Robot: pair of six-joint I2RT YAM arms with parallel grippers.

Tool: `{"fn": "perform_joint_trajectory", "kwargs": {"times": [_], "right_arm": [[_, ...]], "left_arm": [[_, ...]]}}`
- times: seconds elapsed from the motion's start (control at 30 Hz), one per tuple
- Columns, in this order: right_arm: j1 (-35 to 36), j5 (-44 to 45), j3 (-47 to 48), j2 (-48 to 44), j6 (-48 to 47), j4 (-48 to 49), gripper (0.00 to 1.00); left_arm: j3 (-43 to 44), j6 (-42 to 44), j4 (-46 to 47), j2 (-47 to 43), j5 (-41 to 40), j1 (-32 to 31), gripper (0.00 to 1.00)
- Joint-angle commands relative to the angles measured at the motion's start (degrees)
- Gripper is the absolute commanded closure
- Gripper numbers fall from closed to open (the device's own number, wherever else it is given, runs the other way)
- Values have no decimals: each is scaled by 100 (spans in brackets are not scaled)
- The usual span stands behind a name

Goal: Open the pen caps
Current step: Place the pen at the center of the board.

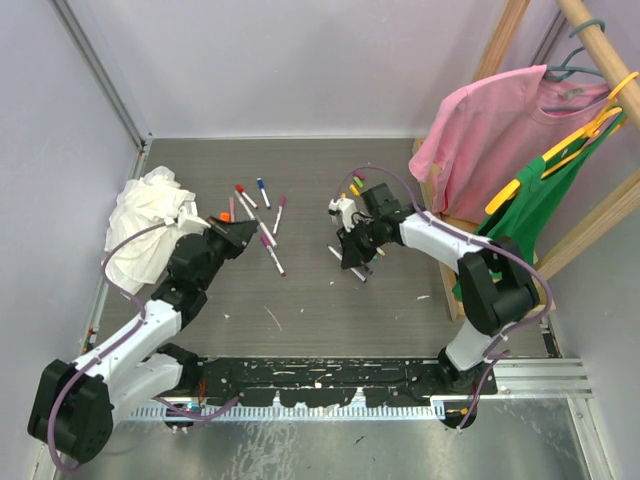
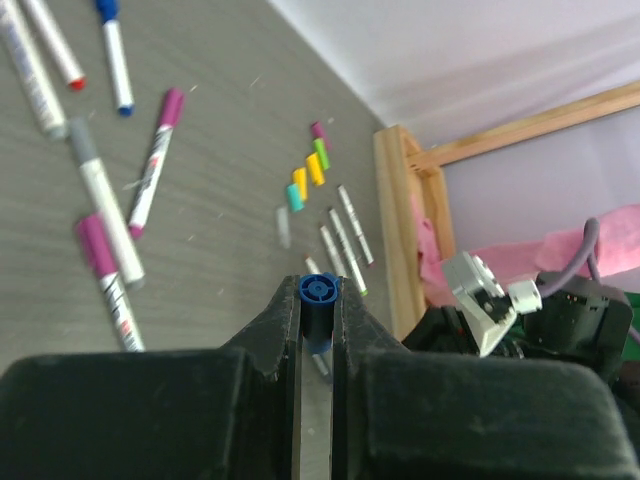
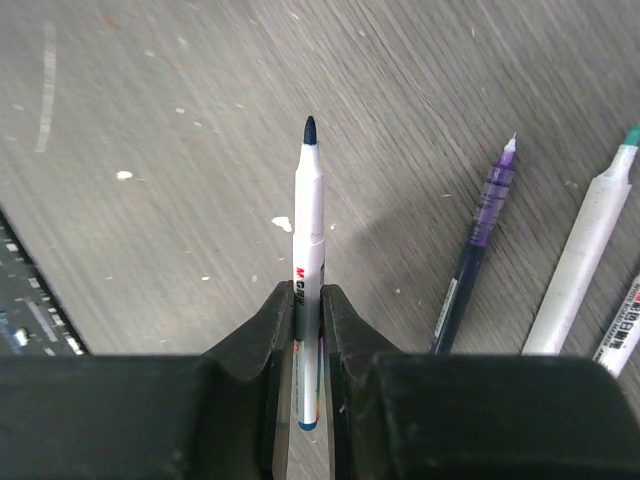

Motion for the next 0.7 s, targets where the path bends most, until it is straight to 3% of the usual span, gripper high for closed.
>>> {"fn": "perform_joint_trajectory", "kwargs": {"times": [0.0, 0.43, 0.67], "right_arm": [[213, 1045, 359, 353, -140, -180, 95], [476, 2153, 502, 1114, 320, 70, 92], [538, 2443, 562, 1269, 370, 36, 80]], "left_arm": [[-241, -48, -646, -437, -108, 24, 100], [-413, -234, -589, -294, 837, 24, 100], [-485, -335, -698, -266, 999, 24, 100]]}}
